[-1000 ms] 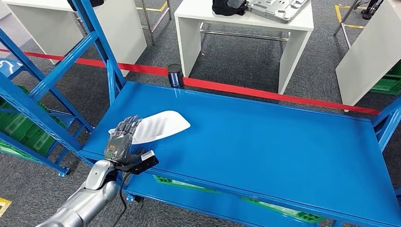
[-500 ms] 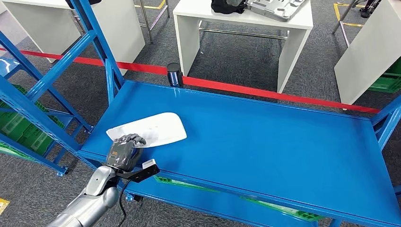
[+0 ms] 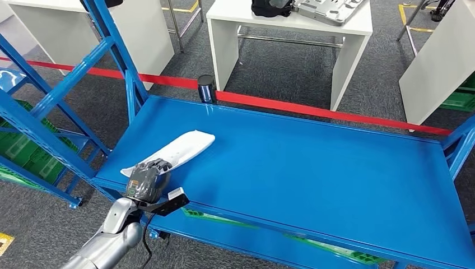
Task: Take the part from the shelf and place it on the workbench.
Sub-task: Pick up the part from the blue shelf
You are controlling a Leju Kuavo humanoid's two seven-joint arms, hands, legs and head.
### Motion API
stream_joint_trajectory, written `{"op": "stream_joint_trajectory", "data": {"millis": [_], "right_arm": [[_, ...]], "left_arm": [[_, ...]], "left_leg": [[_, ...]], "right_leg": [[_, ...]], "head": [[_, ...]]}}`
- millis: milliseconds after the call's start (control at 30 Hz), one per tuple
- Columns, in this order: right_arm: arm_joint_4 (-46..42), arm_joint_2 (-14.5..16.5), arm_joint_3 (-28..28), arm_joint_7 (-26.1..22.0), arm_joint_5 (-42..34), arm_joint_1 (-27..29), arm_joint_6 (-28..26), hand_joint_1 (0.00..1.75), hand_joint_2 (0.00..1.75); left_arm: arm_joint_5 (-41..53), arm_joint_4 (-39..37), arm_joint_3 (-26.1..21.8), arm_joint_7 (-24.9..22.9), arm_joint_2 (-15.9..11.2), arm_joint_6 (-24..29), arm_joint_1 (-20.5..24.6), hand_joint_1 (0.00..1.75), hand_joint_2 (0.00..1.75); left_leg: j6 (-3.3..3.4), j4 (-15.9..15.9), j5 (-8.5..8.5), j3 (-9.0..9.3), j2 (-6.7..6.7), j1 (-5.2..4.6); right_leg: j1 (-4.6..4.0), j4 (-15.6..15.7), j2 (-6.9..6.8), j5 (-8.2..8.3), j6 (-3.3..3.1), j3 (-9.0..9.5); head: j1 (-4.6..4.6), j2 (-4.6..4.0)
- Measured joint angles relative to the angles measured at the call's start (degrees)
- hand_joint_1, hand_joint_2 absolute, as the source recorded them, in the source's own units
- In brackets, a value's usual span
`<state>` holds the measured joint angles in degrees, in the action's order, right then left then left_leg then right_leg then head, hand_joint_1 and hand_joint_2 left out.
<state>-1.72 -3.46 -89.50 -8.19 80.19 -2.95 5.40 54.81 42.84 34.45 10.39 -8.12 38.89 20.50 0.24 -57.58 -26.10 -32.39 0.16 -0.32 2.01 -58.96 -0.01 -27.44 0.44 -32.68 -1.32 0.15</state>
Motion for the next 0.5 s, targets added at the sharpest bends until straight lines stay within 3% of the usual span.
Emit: {"op": "stream_joint_trajectory", "data": {"millis": [67, 167, 200, 233, 267, 367, 433, 500], "right_arm": [[0.0, 0.0, 0.0, 0.0, 0.1, 0.0, 0.0, 0.00, 0.00], [0.0, 0.0, 0.0, 0.0, 0.2, 0.0, 0.0, 0.00, 0.00], [0.0, 0.0, 0.0, 0.0, 0.1, 0.1, 0.0, 0.00, 0.00], [0.0, 0.0, 0.0, 0.0, 0.1, 0.1, -0.1, 0.00, 0.00], [0.0, 0.0, 0.0, 0.0, -0.1, 0.1, -0.4, 0.00, 0.00], [0.1, 0.4, 0.0, -0.1, -0.4, 0.0, -1.2, 0.00, 0.00], [0.1, 0.6, 0.0, -0.2, -0.3, -0.1, -1.1, 0.00, 0.00], [0.1, 0.6, 0.0, -0.2, -0.1, -0.1, -0.7, 0.00, 0.00]], "left_arm": [[-1.1, 1.0, -0.3, 0.8, -0.1, -0.2, -0.5, 1.72, 1.75], [-2.6, 2.5, -0.5, 1.7, -0.1, -0.8, -1.3, 1.74, 1.75], [-2.9, 3.0, -0.5, 2.0, 0.0, -1.0, -1.6, 1.74, 1.75], [-3.6, 3.5, -0.6, 2.4, 0.0, -1.0, -1.9, 1.74, 1.75], [-4.5, 4.3, -0.7, 3.0, 0.0, -1.1, -2.2, 1.73, 1.75], [-8.1, 8.1, -1.1, 5.0, -0.2, -1.7, -2.8, 1.74, 1.75], [-9.9, 11.1, -1.1, 6.0, -0.4, -2.4, -3.1, 1.75, 1.75], [-11.9, 14.5, -1.1, 7.4, -0.5, -2.7, -3.6, 1.75, 1.75]], "left_leg": [[-0.50, -2.0, -1.47, -0.88, -0.03, 0.33], [-1.38, -12.5, -6.83, -5.78, -0.03, 0.78], [-1.46, -15.6, -7.81, -7.32, -0.04, 0.85], [-1.38, -16.7, -7.63, -7.95, -0.04, 0.88], [-1.16, -15.5, -6.37, -7.48, -0.06, 0.86], [0.40, -4.1, -0.92, -2.27, -0.13, 0.41], [1.15, -0.6, -0.01, -0.79, 0.03, -0.06], [1.44, 0.0, 0.25, -0.70, 0.16, -0.21]], "right_leg": [[0.13, 0.0, 0.01, 0.15, -0.44, -0.02], [0.08, 0.0, 0.01, 0.20, -0.64, -0.19], [0.02, 0.0, 0.01, 0.19, -0.64, -0.22], [-0.06, 0.0, 0.04, 0.19, -0.64, -0.21], [-0.17, 0.0, 0.09, 0.18, -0.63, -0.15], [-0.47, 0.1, 0.29, 0.19, -0.59, -0.07], [-0.49, 0.2, 0.29, 0.28, -0.40, -0.26], [-0.54, 0.5, 0.22, 0.47, 0.00, -0.29]], "head": [[-0.10, 0.00], [-0.23, 0.00], [-0.23, 0.00], [-0.24, 0.00], [-0.24, 0.00], [-0.20, 0.00], [-0.16, 0.00], [-0.17, 0.00]]}}
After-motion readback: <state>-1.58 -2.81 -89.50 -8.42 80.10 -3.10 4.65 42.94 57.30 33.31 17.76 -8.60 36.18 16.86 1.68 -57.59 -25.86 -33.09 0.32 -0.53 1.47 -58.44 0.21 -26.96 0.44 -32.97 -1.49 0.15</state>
